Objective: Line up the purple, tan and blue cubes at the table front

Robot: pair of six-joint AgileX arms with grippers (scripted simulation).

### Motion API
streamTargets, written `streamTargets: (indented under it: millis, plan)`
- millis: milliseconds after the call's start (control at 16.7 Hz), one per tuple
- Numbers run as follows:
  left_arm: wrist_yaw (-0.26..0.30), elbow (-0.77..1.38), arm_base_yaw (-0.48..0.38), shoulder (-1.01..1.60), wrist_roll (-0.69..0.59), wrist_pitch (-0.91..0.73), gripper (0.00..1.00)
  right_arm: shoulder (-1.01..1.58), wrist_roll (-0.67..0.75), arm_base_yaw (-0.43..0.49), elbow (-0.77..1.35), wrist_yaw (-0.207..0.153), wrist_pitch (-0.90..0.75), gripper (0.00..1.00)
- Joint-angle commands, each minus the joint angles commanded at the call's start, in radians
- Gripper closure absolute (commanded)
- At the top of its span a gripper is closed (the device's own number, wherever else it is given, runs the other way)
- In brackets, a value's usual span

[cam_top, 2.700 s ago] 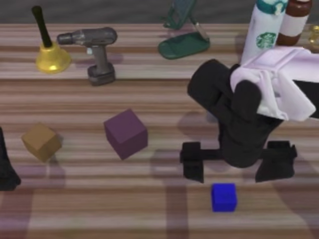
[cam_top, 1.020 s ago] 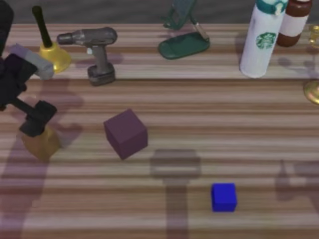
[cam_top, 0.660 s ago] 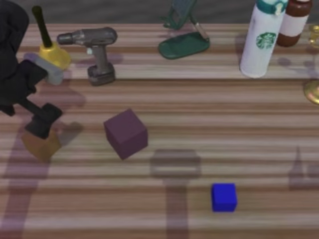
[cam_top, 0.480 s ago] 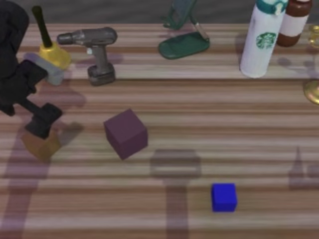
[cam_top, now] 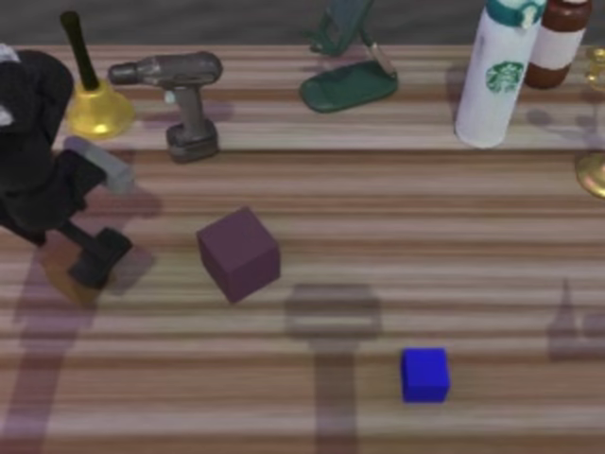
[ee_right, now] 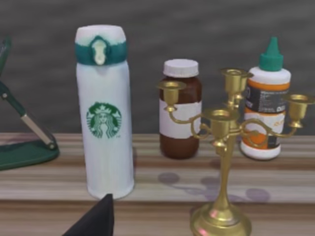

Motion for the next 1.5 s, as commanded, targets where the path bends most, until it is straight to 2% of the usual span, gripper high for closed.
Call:
streamTargets:
  millis: [180, 480, 1260, 1500]
  plan:
    - [0.0, -0.054, 0.0, 0.049, 0.001, 0.1, 0.0, 0.0, 0.0, 0.0, 0.0, 0.0, 0.0, 0.0]
    - [0.0, -0.064, 0.0, 0.058, 0.001, 0.116, 0.0, 0.0, 0.0, 0.0, 0.0, 0.0, 0.0, 0.0]
    - [0.0, -0.064, 0.0, 0.058, 0.001, 0.116, 0.98, 0.0, 0.0, 0.0, 0.0, 0.0, 0.0, 0.0]
    - [0.0, -0.064, 0.0, 0.058, 0.001, 0.116, 1.0, 0.0, 0.0, 0.0, 0.0, 0.0, 0.0, 0.0]
